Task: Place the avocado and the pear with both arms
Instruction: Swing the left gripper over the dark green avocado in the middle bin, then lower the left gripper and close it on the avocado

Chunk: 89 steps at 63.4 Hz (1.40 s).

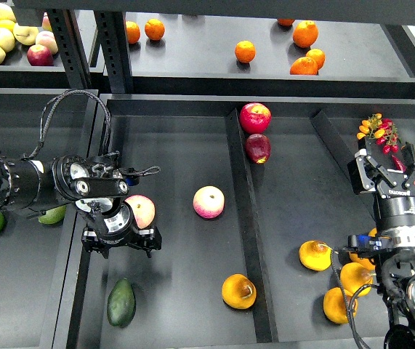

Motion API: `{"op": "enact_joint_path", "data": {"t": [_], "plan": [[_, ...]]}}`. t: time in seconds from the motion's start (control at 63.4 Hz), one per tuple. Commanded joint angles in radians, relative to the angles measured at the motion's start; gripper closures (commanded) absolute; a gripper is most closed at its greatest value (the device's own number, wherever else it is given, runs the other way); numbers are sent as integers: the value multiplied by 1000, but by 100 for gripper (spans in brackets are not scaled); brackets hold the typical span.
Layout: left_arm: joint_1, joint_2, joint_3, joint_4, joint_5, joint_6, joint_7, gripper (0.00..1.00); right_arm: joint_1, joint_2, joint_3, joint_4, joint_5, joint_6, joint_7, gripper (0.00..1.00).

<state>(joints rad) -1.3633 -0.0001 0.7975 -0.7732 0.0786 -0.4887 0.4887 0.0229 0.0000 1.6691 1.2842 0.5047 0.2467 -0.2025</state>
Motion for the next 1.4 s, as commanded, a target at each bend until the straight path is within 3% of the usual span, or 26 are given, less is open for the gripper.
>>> {"op": "enact_joint_path", "data": {"t": [0.0, 0.947, 1.184, 1.389], "plan": [[23, 0, 3, 0, -3, 0, 0, 1, 0, 0, 0, -2, 0, 0, 0, 0], [171, 0, -1, 29, -2, 0, 0, 2, 2, 0, -11, -3, 2, 5, 0, 0], [182, 0, -8, 29, -11, 0, 0, 8, 2, 0, -14, -6, 0, 6, 0, 0], [184, 0, -11, 29, -63, 0, 0, 22, 2, 0, -15, -13, 1, 9, 0, 0]]}}
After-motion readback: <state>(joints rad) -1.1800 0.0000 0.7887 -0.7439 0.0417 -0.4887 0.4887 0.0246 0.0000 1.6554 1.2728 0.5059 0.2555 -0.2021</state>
